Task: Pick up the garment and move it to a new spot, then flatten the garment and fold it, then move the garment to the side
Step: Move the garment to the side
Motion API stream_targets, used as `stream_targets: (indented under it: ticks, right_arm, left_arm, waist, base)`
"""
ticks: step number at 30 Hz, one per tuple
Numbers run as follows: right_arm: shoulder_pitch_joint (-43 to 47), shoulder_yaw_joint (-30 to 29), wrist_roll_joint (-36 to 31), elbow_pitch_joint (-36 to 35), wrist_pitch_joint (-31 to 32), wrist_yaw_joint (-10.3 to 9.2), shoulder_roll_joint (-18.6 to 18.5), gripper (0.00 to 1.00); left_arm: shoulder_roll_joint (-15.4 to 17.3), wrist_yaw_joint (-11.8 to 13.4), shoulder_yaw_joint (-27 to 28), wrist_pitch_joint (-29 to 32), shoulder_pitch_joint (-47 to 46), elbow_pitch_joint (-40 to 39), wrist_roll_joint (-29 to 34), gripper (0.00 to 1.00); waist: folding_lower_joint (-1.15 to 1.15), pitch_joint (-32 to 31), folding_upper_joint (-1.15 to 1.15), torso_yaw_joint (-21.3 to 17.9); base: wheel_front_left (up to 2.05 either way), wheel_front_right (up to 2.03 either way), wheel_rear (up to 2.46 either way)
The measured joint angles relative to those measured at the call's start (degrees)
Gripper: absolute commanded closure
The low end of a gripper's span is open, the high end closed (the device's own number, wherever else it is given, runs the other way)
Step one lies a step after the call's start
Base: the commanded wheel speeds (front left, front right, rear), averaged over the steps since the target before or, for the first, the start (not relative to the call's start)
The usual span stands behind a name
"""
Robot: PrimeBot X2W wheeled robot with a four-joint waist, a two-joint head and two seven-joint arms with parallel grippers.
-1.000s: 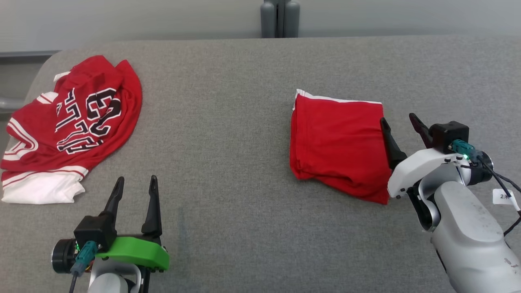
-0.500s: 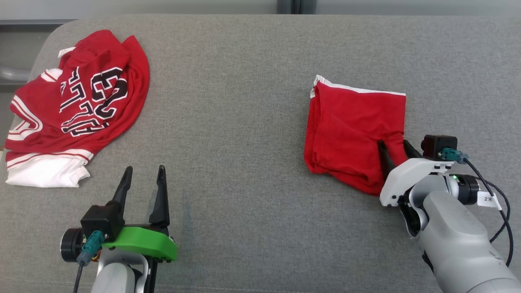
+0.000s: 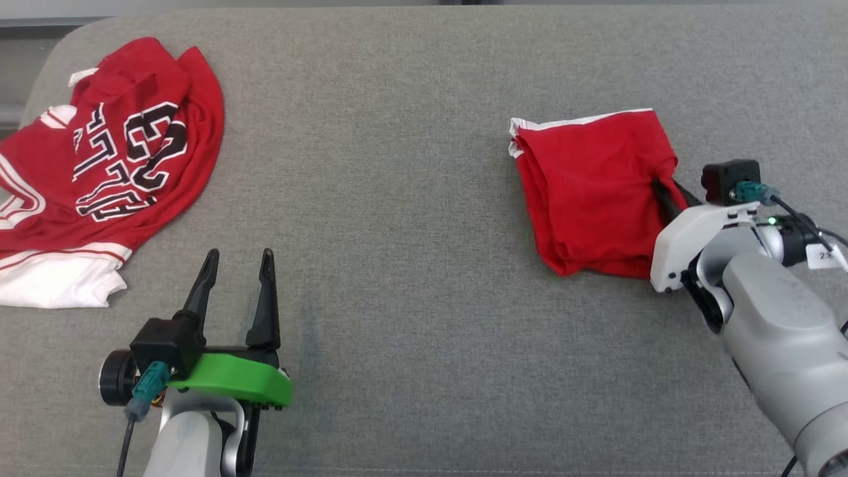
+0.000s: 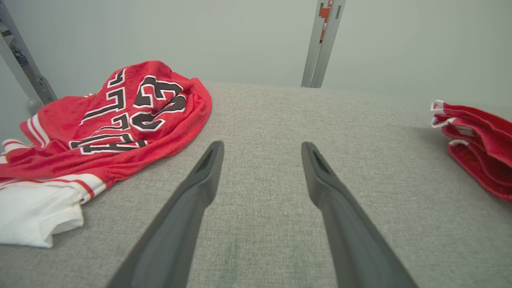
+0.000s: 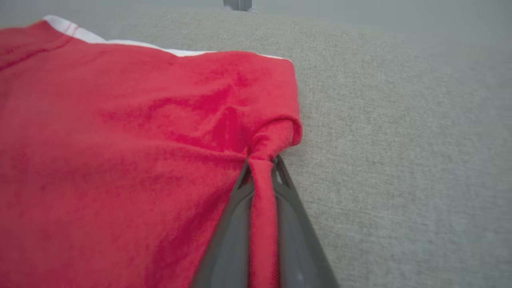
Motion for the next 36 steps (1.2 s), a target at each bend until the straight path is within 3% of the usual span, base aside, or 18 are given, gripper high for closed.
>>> stream_targets:
  ticks: [9,20,29,36]
  right_arm:
    - [-9.18,6.97,1.23,-5.19,2.36,-0.01,-11.49,1.00]
    - [-17.50,9.31,4.08,-7.22,4.09,-0.01,-24.04,1.00]
    - [-23.99,9.90,4.68,-6.43,5.38,-0.01,-27.60,1.00]
    - [-27.11,10.59,4.05,-3.23,4.94,-0.01,-28.15,1.00]
  left_arm:
    - [0.11,-0.47,0.33,0.00,-4.44,-2.56,1.42,0.00]
    - [2.30,-0.91,0.76,0.00,-5.87,-5.00,2.75,0.00]
    - [3.34,-0.96,-0.52,-0.07,-6.18,-8.78,3.71,0.00]
    - [3.66,-1.01,-1.04,-0.08,-6.59,-9.88,3.71,0.00]
  waist:
    - [0.01,6.30,0.00,-4.70]
    - [0.01,13.14,0.00,-12.82]
    - [0.01,18.88,0.00,-15.78]
    - [0.00,20.56,0.00,-15.56]
  base:
    - [0.00,0.00,0.00]
    - [0.00,0.00,0.00]
    - [0.00,0.00,0.00]
    - [0.00,0.00,0.00]
